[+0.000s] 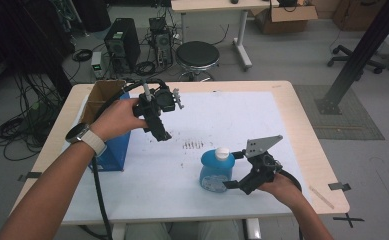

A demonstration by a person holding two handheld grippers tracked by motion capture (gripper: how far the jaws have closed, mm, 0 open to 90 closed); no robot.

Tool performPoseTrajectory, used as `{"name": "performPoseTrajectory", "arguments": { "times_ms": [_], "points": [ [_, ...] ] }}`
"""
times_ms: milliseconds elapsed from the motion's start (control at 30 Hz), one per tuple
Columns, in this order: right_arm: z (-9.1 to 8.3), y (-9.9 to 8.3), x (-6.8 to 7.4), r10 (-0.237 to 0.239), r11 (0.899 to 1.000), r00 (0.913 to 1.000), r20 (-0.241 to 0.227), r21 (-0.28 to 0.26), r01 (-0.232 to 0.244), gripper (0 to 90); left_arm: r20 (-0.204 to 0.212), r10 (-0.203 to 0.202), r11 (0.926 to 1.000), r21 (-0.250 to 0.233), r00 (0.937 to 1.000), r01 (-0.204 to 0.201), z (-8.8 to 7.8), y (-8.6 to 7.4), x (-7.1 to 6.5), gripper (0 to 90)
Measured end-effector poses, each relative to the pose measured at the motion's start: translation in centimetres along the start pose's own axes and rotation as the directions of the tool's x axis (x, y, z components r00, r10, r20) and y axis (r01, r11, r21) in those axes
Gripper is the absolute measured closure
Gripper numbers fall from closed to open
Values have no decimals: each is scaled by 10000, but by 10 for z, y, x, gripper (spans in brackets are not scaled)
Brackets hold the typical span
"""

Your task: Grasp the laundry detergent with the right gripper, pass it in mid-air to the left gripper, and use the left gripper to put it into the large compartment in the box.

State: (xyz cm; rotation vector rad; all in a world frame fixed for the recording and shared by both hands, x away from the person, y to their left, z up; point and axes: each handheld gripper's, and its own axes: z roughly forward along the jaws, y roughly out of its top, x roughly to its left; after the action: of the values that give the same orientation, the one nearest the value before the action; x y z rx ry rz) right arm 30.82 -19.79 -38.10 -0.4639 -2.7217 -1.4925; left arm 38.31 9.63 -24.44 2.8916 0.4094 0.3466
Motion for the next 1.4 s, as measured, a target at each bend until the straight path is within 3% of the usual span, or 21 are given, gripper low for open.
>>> {"name": "performPoseTrajectory", "arguments": {
  "times_ms": [767,933,1267,1400],
  "points": [
    [30,3,1,-141,9993,9998,-105,-346,137,56,-50,-24,10000,-18,10000,24,0,-2,1,47],
    [29,0,0,-98,9978,9999,-116,-658,91,112,-30,-36,10000,-17,10000,36,2,-2,0,47],
    [27,-1,-1,-181,9969,9997,-177,-772,167,243,-33,-39,10000,9,10000,39,2,-2,1,48],
    [26,-1,-1,-184,9964,9997,-129,-831,173,252,-36,-48,10000,-10,10000,48,2,-2,0,48]
  ]
}}
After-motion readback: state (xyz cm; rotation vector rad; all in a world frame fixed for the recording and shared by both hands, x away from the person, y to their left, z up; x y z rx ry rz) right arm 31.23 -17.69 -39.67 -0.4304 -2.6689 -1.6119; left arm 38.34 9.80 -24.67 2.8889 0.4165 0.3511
